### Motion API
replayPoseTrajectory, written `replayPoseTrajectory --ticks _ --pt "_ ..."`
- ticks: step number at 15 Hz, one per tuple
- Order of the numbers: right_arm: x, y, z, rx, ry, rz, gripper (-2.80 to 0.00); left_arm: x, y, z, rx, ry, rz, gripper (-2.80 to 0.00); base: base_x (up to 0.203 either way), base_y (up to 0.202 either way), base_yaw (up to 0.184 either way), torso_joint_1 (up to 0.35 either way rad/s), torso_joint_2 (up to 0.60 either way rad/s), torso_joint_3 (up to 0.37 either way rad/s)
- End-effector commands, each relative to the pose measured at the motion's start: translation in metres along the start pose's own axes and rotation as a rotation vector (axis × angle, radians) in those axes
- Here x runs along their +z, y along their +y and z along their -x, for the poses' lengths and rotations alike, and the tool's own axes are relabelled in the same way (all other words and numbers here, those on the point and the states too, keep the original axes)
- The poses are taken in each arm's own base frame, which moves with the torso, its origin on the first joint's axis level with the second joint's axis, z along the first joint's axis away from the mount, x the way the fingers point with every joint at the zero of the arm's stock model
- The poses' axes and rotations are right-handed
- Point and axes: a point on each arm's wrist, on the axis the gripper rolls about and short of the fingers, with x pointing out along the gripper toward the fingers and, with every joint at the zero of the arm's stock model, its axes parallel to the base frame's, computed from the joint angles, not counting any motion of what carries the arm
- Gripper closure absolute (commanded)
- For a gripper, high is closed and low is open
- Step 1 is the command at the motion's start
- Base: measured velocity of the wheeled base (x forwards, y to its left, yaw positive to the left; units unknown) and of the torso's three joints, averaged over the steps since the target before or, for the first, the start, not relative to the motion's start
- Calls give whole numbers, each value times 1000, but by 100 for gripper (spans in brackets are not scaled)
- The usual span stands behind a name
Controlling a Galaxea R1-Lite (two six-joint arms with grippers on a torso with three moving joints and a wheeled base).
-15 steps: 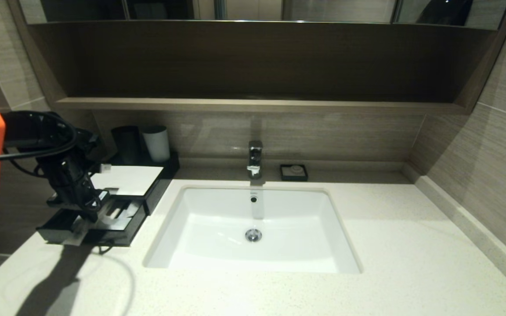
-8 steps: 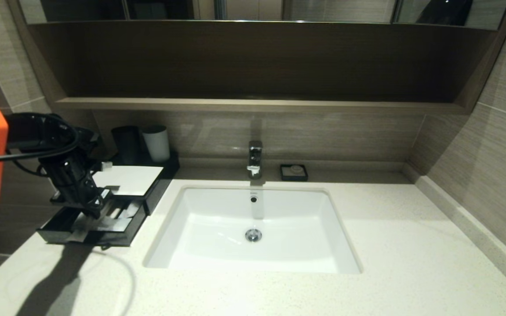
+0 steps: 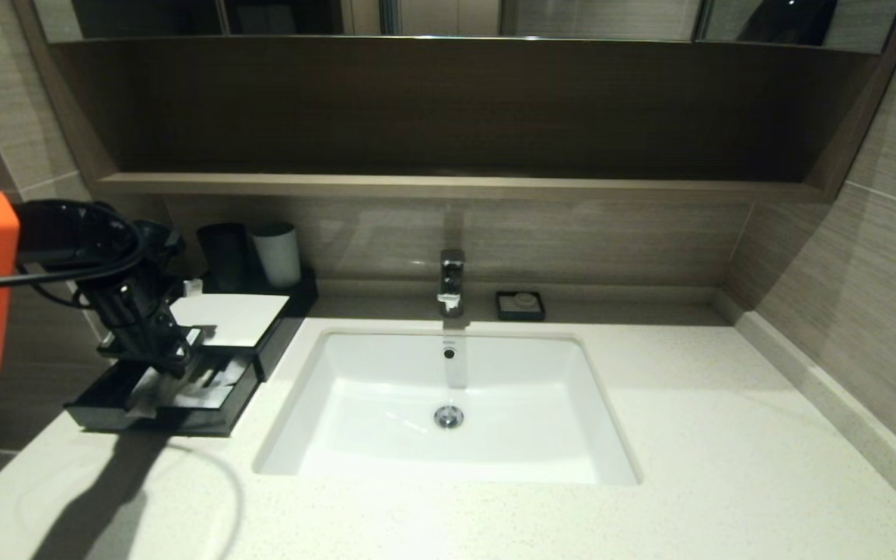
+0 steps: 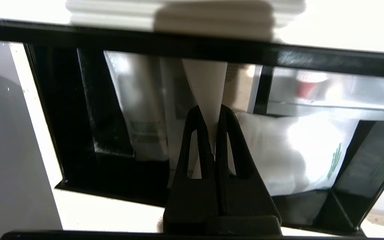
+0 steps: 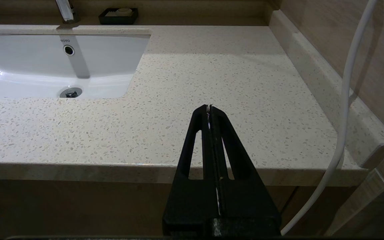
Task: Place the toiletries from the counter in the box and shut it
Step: Place the bathroom toiletry into the drawer
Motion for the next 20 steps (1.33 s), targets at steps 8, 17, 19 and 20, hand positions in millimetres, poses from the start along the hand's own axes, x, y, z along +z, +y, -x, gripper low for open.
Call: replayPoseTrajectory --ticks 8,17,19,20 --pt "0 0 0 0 -1 0 0 3 -1 -2 5 -23 -5 0 0 0 0 0 0 0" --pt "0 0 0 0 -1 0 0 2 -1 0 12 -16 -9 -280 0 0 0 0 0 0" --pt "0 0 0 0 -1 0 0 2 -1 1 14 -19 -8 -280 0 0 0 0 0 0" --pt "0 0 0 0 -1 0 0 2 -1 2 15 -20 -7 -280 0 0 0 0 0 0"
